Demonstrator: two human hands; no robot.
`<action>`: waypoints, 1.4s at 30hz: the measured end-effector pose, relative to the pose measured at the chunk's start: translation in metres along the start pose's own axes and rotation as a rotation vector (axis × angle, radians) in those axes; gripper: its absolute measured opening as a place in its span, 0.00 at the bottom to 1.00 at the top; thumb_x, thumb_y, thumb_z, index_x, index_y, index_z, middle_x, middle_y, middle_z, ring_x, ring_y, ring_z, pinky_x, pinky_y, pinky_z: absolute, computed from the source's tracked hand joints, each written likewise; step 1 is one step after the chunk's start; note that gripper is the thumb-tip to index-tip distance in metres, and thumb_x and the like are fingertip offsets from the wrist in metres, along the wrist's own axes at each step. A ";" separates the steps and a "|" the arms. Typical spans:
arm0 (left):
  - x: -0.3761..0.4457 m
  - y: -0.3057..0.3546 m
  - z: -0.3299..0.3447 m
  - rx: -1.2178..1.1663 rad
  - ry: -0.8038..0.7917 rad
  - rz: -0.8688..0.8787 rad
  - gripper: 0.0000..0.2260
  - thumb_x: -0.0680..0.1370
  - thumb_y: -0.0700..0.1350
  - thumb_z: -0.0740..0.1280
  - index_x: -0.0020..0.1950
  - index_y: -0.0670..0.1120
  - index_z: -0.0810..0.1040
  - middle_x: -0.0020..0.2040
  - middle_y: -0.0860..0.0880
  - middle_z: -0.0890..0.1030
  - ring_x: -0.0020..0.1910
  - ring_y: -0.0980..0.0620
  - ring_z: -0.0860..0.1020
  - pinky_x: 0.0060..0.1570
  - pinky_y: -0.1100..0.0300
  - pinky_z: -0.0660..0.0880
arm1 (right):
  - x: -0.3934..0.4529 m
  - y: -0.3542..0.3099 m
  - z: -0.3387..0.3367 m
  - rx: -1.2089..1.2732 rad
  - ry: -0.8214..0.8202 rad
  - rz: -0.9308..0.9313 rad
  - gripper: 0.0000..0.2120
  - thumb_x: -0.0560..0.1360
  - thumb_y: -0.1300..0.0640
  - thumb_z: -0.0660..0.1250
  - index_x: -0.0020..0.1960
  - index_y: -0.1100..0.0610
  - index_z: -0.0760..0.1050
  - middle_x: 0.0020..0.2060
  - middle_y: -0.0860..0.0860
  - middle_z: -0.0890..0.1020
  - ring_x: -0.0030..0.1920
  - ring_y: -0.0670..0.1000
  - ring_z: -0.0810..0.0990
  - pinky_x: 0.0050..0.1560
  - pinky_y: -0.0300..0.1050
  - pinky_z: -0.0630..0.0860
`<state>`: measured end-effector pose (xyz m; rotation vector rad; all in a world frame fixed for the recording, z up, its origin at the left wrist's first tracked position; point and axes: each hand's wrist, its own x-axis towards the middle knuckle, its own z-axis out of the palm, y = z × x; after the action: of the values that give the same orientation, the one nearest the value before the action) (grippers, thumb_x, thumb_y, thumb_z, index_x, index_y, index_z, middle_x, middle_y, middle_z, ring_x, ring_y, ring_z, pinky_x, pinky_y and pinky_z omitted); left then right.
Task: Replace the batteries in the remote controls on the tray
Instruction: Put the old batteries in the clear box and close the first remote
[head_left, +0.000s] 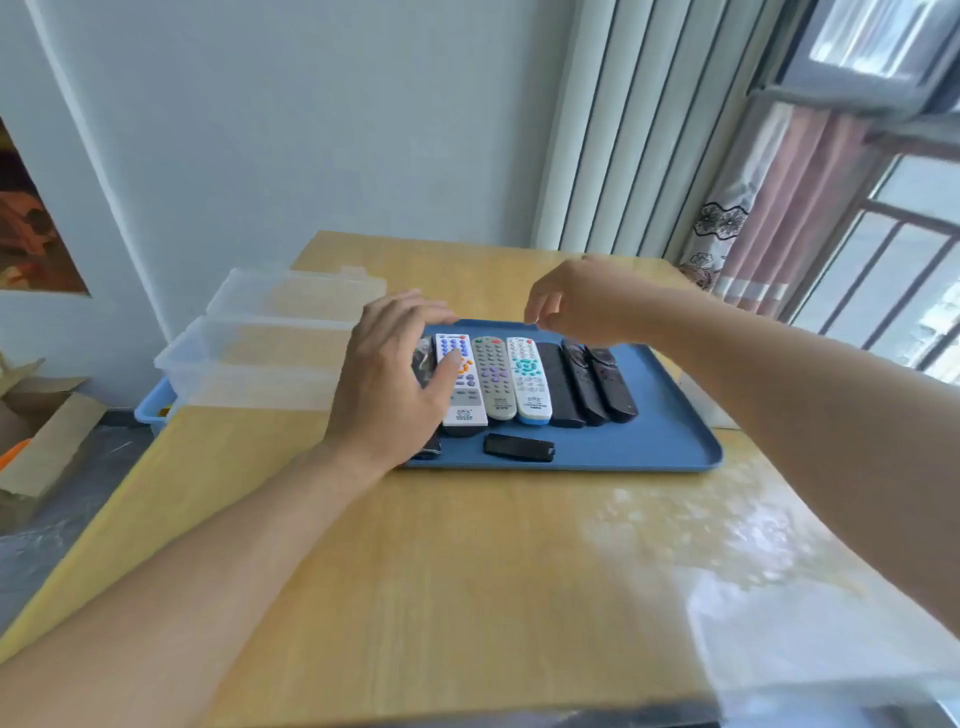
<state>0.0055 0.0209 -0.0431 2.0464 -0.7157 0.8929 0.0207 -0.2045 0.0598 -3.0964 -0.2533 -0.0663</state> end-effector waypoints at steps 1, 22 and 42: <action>0.003 0.009 0.008 -0.021 -0.045 -0.041 0.13 0.77 0.43 0.70 0.61 0.44 0.79 0.60 0.49 0.81 0.66 0.50 0.72 0.69 0.57 0.67 | -0.006 0.013 -0.004 -0.030 -0.007 0.039 0.13 0.77 0.59 0.63 0.52 0.45 0.83 0.47 0.41 0.83 0.51 0.48 0.81 0.45 0.42 0.76; 0.057 0.164 0.216 -0.044 -0.906 -0.280 0.54 0.72 0.57 0.78 0.83 0.47 0.42 0.82 0.45 0.56 0.81 0.45 0.53 0.74 0.45 0.60 | -0.102 0.179 0.036 -0.410 -0.157 0.276 0.23 0.72 0.61 0.65 0.66 0.51 0.73 0.37 0.49 0.73 0.35 0.49 0.72 0.36 0.46 0.76; 0.050 0.153 0.248 -0.031 -0.856 -0.274 0.57 0.70 0.54 0.79 0.83 0.46 0.40 0.78 0.45 0.63 0.77 0.43 0.59 0.76 0.48 0.59 | -0.099 0.199 0.022 -0.143 0.155 0.313 0.24 0.73 0.56 0.62 0.67 0.42 0.76 0.55 0.51 0.83 0.48 0.55 0.79 0.42 0.44 0.73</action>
<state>0.0098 -0.2744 -0.0511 2.4021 -0.8332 -0.1933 -0.0433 -0.4159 0.0277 -3.2041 0.2508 -0.3265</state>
